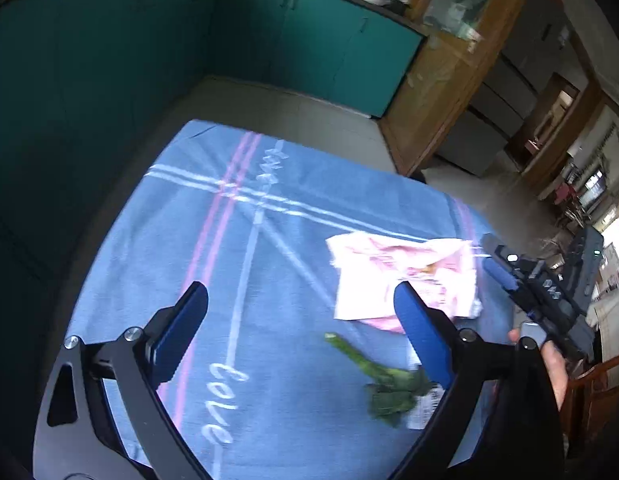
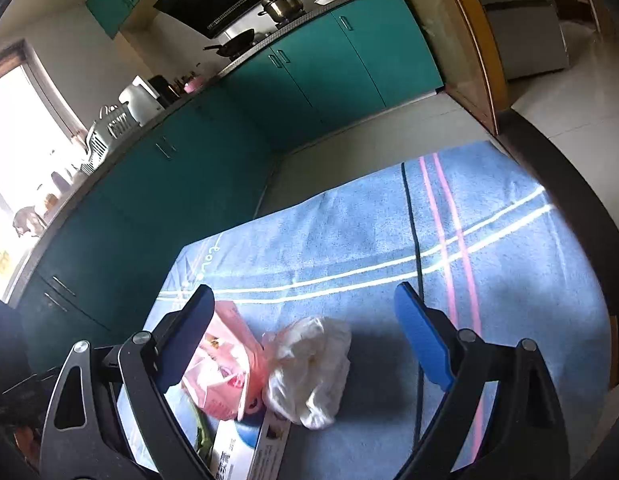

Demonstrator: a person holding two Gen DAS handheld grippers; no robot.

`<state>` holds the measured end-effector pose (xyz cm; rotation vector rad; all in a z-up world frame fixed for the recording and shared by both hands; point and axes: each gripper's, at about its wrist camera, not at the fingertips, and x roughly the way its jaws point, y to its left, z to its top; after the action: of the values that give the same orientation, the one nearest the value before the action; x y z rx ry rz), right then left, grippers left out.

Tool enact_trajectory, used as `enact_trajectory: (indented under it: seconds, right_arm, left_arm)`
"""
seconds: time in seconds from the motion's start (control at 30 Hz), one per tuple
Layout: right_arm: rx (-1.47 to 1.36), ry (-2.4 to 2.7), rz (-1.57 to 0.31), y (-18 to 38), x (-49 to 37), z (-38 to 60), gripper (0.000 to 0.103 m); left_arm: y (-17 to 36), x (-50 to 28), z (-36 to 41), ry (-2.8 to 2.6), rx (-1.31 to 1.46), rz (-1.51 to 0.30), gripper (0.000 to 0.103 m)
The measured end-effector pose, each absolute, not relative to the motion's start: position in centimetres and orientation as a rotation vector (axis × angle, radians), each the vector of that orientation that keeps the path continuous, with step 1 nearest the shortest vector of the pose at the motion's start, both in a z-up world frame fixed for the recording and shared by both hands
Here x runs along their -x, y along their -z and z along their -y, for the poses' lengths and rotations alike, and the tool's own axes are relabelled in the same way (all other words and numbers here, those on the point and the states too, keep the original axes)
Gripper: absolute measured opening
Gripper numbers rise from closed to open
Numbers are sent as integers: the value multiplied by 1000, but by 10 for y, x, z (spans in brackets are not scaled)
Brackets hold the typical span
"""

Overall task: Collect trash
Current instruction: 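Return both tools to the table and grasp the toothpaste box with the right tool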

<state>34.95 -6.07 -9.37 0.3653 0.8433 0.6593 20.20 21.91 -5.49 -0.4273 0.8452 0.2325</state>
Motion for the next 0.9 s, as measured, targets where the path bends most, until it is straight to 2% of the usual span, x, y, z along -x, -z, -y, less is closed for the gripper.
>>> enact_trajectory:
  seconds: [0.27,0.43,0.5,0.53,0.57,0.67,0.9]
  right_arm:
    - [-30,-785,-869,95,-309,5,89]
    - [15,-927,-885,97,-273,-7,88]
    - [38,-974,-902,99,-257,-9,78]
    - [71,-995,-918,101,-248,-12,68]
    - [90,-1004,-924,102,-242,-14,62]
    - [161,-1048,-945,109,-217,-14,57]
    - [241,-1102,-935,110,-181,6,58]
  left_arm:
    - [75,-196,-243,-183,614,-901,94]
    - [74,-198,-229,-150,619,-911,94]
    - [74,-199,-225,-145,610,-912,94]
    - [72,-198,-224,-143,611,-912,94]
    - [73,-197,-223,-140,616,-913,94]
    - [73,-195,-221,-126,631,-915,94]
    - [73,-197,-210,-105,609,-927,94]
